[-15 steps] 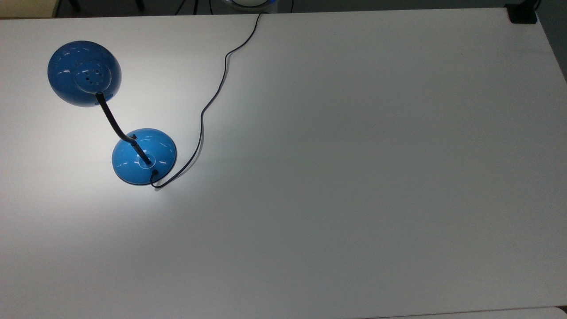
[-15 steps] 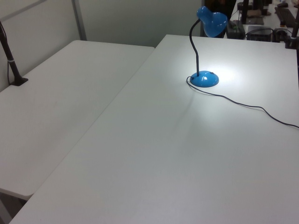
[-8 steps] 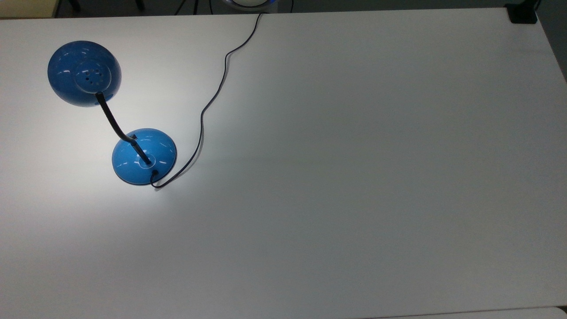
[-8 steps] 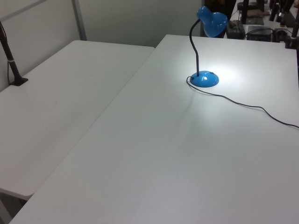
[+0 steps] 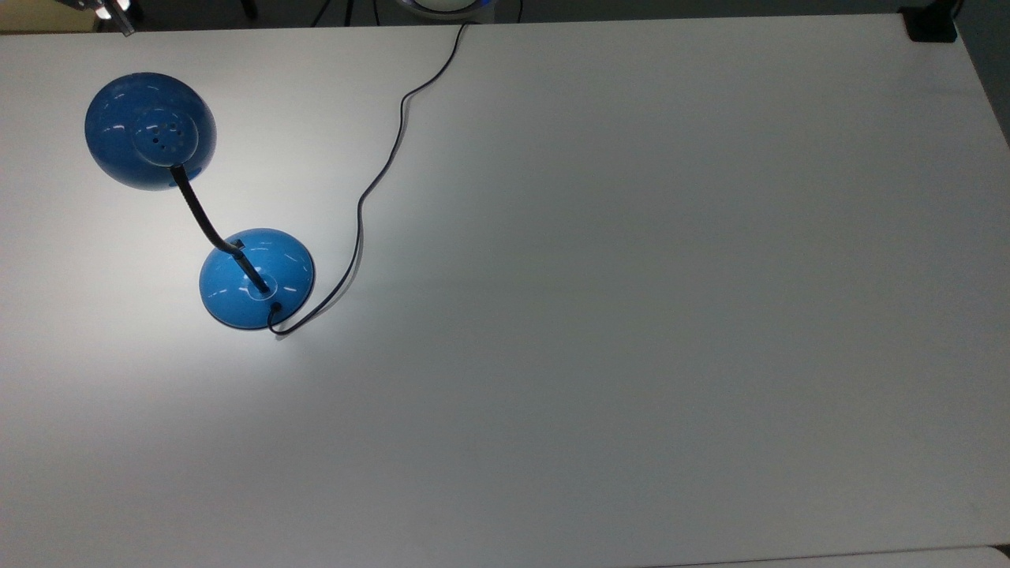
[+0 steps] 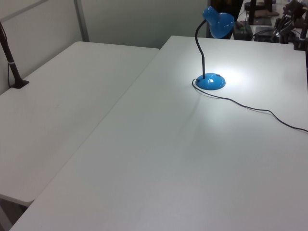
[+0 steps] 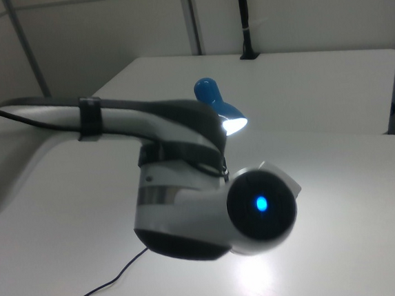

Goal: Turn off the lamp
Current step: 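Move the gripper down toward the switch on the blue lamp base, then press the switch on the lamp base with the gripper fingertips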

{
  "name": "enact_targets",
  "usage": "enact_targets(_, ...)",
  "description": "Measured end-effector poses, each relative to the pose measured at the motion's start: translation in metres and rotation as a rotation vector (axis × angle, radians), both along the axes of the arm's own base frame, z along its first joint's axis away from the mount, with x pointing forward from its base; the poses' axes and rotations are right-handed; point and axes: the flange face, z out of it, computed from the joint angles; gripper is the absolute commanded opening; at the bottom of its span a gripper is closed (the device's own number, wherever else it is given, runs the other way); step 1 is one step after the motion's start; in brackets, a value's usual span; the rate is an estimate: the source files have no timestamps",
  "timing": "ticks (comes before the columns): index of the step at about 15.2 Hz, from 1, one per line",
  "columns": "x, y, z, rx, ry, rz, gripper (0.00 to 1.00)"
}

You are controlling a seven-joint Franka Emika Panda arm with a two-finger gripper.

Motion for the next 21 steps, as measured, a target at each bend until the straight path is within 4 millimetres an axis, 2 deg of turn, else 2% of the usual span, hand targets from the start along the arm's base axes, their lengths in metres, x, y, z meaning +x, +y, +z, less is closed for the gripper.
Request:
enact_targets(4, 0.016, 0.0, -0.053, 0.077, -0.185, -0.039, 0.0)
enact_targets(7, 0.029, 0.001, -0.084, 0.115, -0.269, -0.064, 0.0)
enact_targets(12, 0.076, 0.033, -0.133, 0.152, -0.324, -0.067, 0.0)
enact_targets(19, 0.151, 0.089, -0.155, 0.084, -0.307, -0.046, 0.0)
enact_targets(21, 0.159, 0.098, -0.165, 0.091, -0.295, -0.035, 0.0)
